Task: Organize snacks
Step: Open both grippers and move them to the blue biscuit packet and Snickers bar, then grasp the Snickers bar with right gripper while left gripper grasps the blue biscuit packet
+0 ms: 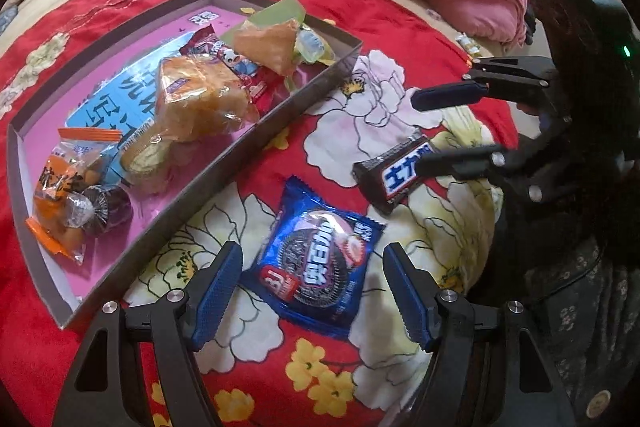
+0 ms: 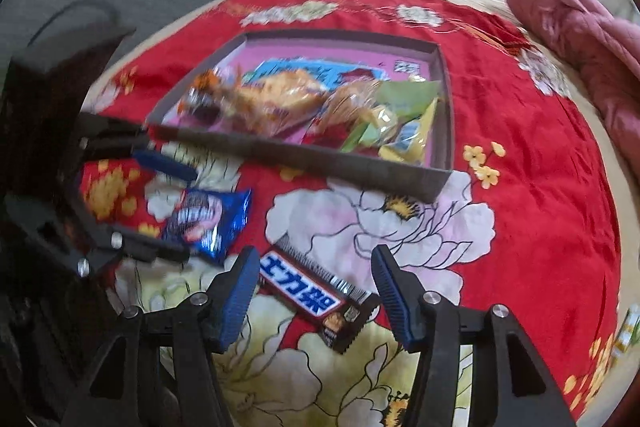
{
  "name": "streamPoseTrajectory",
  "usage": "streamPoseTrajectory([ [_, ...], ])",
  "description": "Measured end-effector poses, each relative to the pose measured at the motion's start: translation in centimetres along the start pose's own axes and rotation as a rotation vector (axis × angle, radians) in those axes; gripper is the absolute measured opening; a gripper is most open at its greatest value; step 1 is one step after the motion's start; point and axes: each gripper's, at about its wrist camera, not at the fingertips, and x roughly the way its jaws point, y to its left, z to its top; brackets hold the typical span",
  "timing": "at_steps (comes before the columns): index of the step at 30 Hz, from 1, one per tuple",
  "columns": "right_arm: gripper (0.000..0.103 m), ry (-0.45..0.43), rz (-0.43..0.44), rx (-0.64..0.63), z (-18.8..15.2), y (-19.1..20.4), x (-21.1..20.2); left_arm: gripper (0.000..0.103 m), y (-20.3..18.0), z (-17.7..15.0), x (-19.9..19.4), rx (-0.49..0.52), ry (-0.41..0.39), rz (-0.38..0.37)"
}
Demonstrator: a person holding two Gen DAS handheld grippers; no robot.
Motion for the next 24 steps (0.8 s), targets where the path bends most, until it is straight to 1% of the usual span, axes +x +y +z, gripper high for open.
streamPoseTrajectory([
  [4, 0.057, 0.051, -0.03, -0.085, -0.7, 0.5, 1.4, 0.074, 0.7, 0.1, 0.9, -0.015, 0.011, -0.027],
  [7, 0.058, 0.05, -0.026, -0.127, -1.0, 1.0, 1.7, 0.074, 0.9, 0.3, 1.3, -0.024, 0.009, -0.043],
  [11, 0.062, 0.052, -0.023, -0.156, -1.0, 1.3, 2.3, 0.074, 0.5, 0.4, 1.9, -0.005, 0.019, -0.034],
  [16, 0.062, 0.062, -0.023, -0.191, -1.1, 1.6, 3.6, 0.074, 0.1, 0.1, 2.4, 0.015, 0.023, -0.014],
  [21, 0.061, 0.023, 0.022, -0.147, -0.9, 1.1, 4.1, 0.074, 0.4, 0.1, 2.6, 0.0, 0.009, -0.019],
  [23, 0.055, 0.018, 0.049, -0.129, -0.8, 1.0, 4.4, 0.074, 0.4, 0.1, 2.7, -0.001, 0.008, -0.018],
  [24, 0.053, 0.015, 0.058, -0.117, -0.8, 0.9, 4.4, 0.074, 0.4, 0.1, 2.7, -0.002, 0.008, -0.017],
])
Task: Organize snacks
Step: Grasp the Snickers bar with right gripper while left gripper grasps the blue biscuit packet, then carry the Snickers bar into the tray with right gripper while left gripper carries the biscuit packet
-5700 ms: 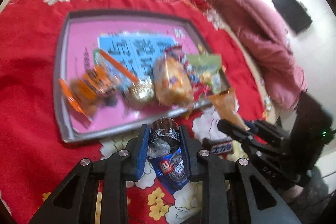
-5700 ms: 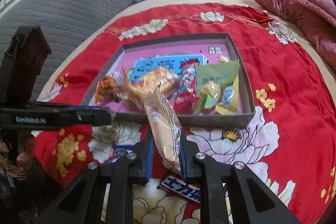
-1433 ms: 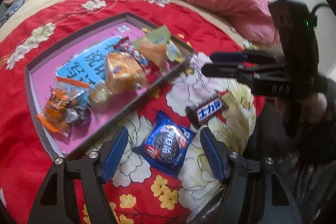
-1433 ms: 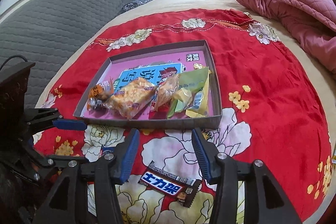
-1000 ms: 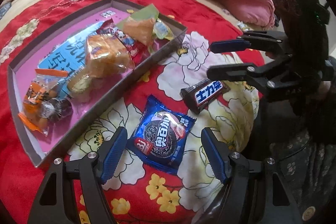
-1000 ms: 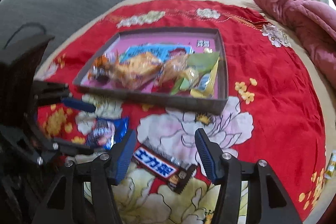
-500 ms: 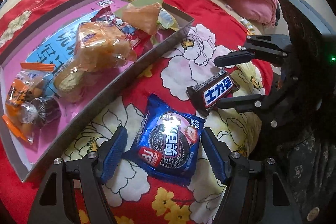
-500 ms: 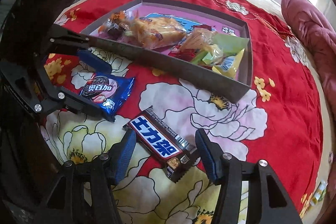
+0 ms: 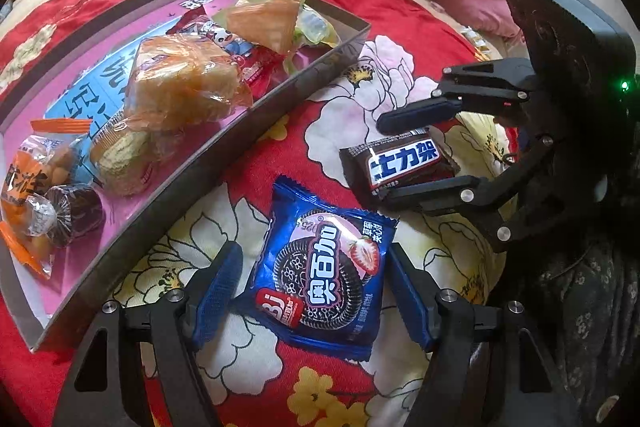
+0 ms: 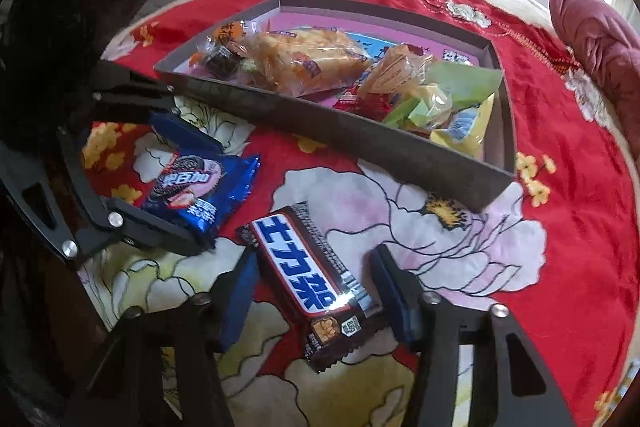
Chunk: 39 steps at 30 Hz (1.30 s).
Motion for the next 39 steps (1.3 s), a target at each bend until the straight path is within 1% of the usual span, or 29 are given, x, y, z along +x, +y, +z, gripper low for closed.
streamPoseTrajectory([
  [2, 0.045, -0.012, 0.022, 0.037, 0.0, -0.3, -0.1, 0.074, 0.1, 0.2, 0.1, -0.027, 0.002, 0.002],
  [3, 0.044, -0.016, 0.033, 0.065, 0.0, -0.5, -0.1, 0.074, 0.2, 0.4, 0.3, -0.046, 0.002, 0.001],
  [4, 0.04, -0.016, 0.039, 0.084, 0.0, -0.7, -0.2, 0.07, 0.3, 0.4, 0.2, -0.064, 0.002, 0.004],
  [5, 0.035, -0.014, 0.043, 0.103, 0.0, -1.0, -0.2, 0.064, 0.2, 0.6, 0.3, -0.079, 0.005, 0.015],
  [6, 0.033, -0.013, 0.048, 0.117, 0.0, -1.2, -0.3, 0.061, 0.1, 0.8, 0.4, -0.085, 0.008, 0.027],
  [7, 0.031, -0.014, 0.055, 0.136, -0.1, -1.4, -0.4, 0.06, 0.0, 0.9, 0.3, -0.092, 0.01, 0.037],
  [8, 0.031, -0.016, 0.067, 0.157, -0.2, -1.7, -0.6, 0.056, 0.0, 1.1, 0.2, -0.106, 0.01, 0.036],
  [11, 0.03, -0.028, 0.084, 0.192, -0.5, -2.1, -1.2, 0.055, -0.3, 1.3, -0.2, -0.132, 0.004, 0.013],
  [14, 0.03, -0.039, 0.082, 0.21, -0.5, -2.3, -1.8, 0.054, -1.4, 1.4, -1.1, -0.107, -0.012, -0.015],
  [15, 0.03, -0.046, 0.085, 0.217, -0.5, -2.4, -2.0, 0.054, -1.9, 1.5, -1.5, -0.097, -0.013, -0.01],
  [17, 0.03, -0.071, 0.09, 0.233, -0.3, -2.5, -2.7, 0.054, -2.4, 1.6, -2.1, -0.095, -0.017, -0.002],
  [22, 0.03, -0.164, 0.109, 0.287, 1.1, -3.0, -5.2, 0.054, -2.4, 1.8, -4.4, -0.112, -0.072, -0.005],
  [25, 0.03, -0.221, 0.125, 0.319, 2.2, -3.1, -6.6, 0.054, -1.5, 1.9, -6.0, -0.146, -0.103, 0.028],
  [30, 0.03, -0.272, 0.151, 0.316, 4.5, -2.1, -7.9, 0.055, 0.7, 1.7, -9.3, -0.211, -0.186, 0.108],
  [35, 0.03, -0.29, 0.146, 0.319, 6.0, -1.4, -8.0, 0.055, 2.3, 1.8, -11.2, -0.264, -0.246, 0.145],
  [39, 0.03, -0.294, 0.126, 0.328, 7.1, -1.2, -7.8, 0.055, 3.7, 1.7, -12.1, -0.3, -0.268, 0.197],
])
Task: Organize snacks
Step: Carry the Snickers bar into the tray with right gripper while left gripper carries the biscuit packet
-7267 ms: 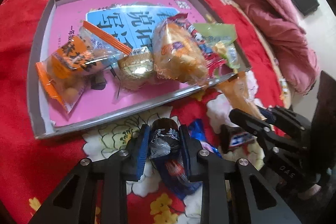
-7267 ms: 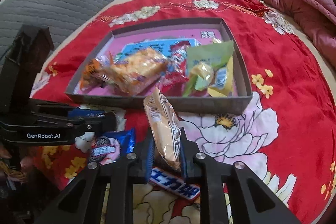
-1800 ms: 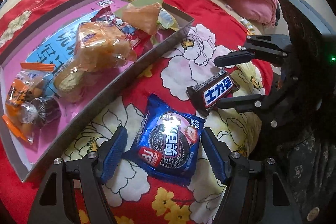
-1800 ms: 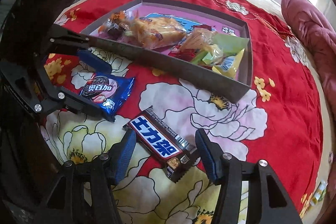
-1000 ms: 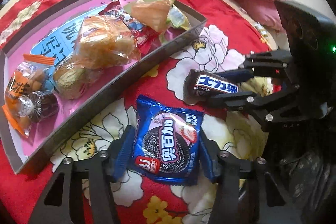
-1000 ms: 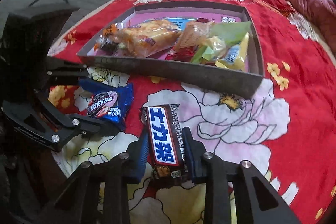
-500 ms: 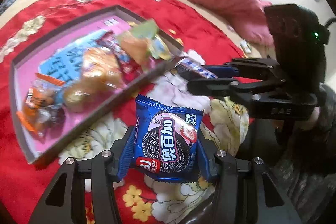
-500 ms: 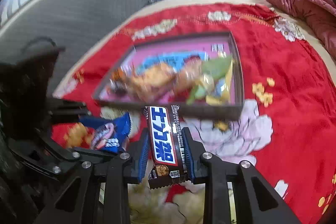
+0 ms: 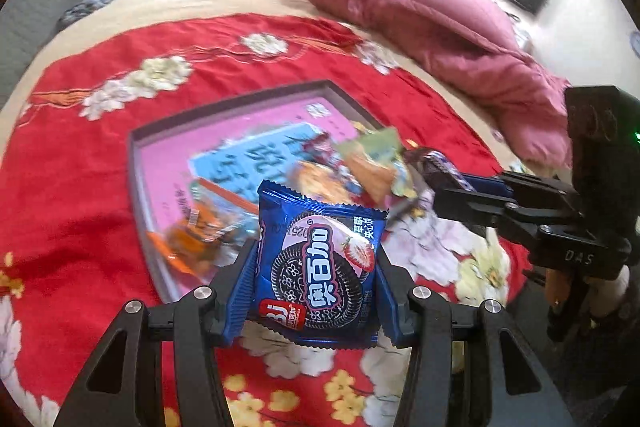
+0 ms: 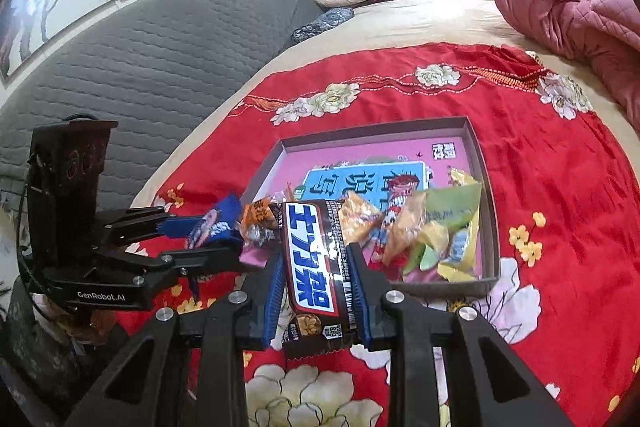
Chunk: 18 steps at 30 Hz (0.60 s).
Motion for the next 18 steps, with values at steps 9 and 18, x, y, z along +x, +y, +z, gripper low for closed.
streamPoseTrajectory([
  [9, 0.03, -0.03, -0.034, 0.036, 1.5, 0.2, 0.9, 0.055, 4.2, 0.7, -0.8, -0.148, -0.062, 0.045],
  [18, 0.026, -0.047, -0.098, 0.103, 2.8, -1.0, 3.3, 0.055, 7.7, 0.3, 1.3, -0.262, -0.042, 0.117],
])
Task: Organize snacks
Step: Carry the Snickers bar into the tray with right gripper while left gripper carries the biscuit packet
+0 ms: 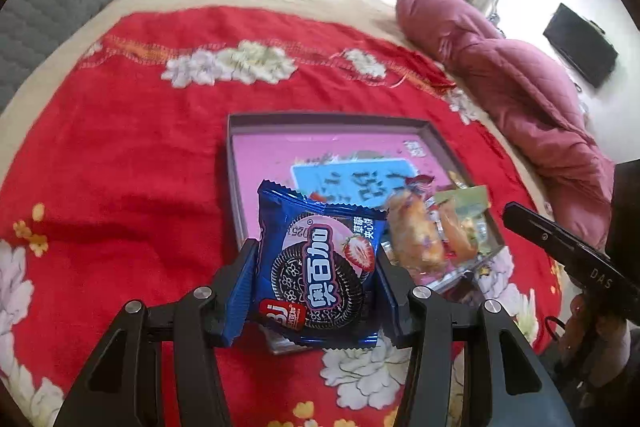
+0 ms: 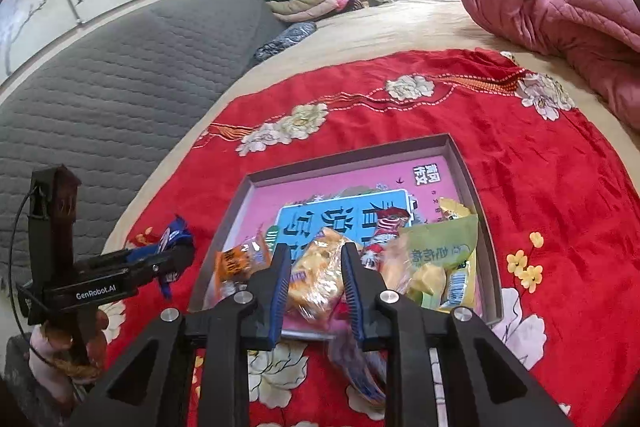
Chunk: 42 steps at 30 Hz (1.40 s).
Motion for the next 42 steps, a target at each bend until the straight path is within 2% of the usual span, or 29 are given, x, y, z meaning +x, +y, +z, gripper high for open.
streamPoseTrajectory([
  [4, 0.026, 0.021, -0.048, -0.035, -1.2, -0.5, 0.1, 0.055, 0.5, -0.5, 1.5, -0.013, 0.028, 0.012],
  [6, 0.026, 0.032, -0.042, -0.052, -2.1, -1.0, -0.7, 0.055, 0.5, -0.5, 2.0, -0.011, 0.036, 0.019],
  [9, 0.028, 0.047, -0.082, -0.165, -3.8, -1.2, -1.9, 0.055, 0.6, -0.7, 2.7, -0.026, 0.058, 0.011],
  [11, 0.041, 0.09, -0.09, -0.238, -5.1, -0.9, -1.9, 0.055, 0.4, -0.8, 2.9, -0.015, 0.061, 0.027],
  [13, 0.049, 0.112, -0.116, -0.311, -6.2, -0.3, -1.5, 0.055, 0.3, -1.0, 3.1, -0.003, 0.063, 0.037],
  [14, 0.05, 0.123, -0.118, -0.343, -6.6, 0.1, -1.2, 0.055, 0.2, -1.1, 3.3, -0.002, 0.067, 0.037],
  [18, 0.05, 0.184, -0.143, -0.485, -8.1, 1.9, 1.2, 0.055, -0.1, -1.1, 3.4, 0.013, 0.062, 0.046],
  [23, 0.049, 0.238, -0.172, -0.584, -9.9, 2.7, 3.6, 0.055, -0.2, -1.1, 3.5, 0.018, 0.061, 0.052],
  [26, 0.035, 0.244, -0.205, -0.621, -10.7, 2.9, 4.3, 0.055, -0.2, -1.1, 3.5, 0.019, 0.062, 0.053],
  [28, 0.033, 0.243, -0.196, -0.602, -10.6, 2.6, 4.3, 0.055, -0.2, -1.1, 3.5, 0.019, 0.062, 0.054],
  [29, 0.027, 0.243, -0.181, -0.582, -10.4, 2.4, 4.0, 0.055, -0.2, -1.1, 3.5, 0.021, 0.063, 0.055],
  [32, 0.02, 0.242, -0.106, -0.498, -9.7, 2.0, 2.9, 0.055, -0.2, -1.1, 3.5, 0.026, 0.064, 0.058],
  [39, 0.019, 0.114, 0.049, -0.291, -6.0, 1.8, -0.4, 0.055, -0.3, -1.0, 3.6, 0.031, 0.066, 0.064],
  [42, 0.019, 0.06, 0.058, -0.215, -4.1, 1.6, -0.6, 0.055, -0.4, -1.0, 3.6, 0.031, 0.065, 0.063],
])
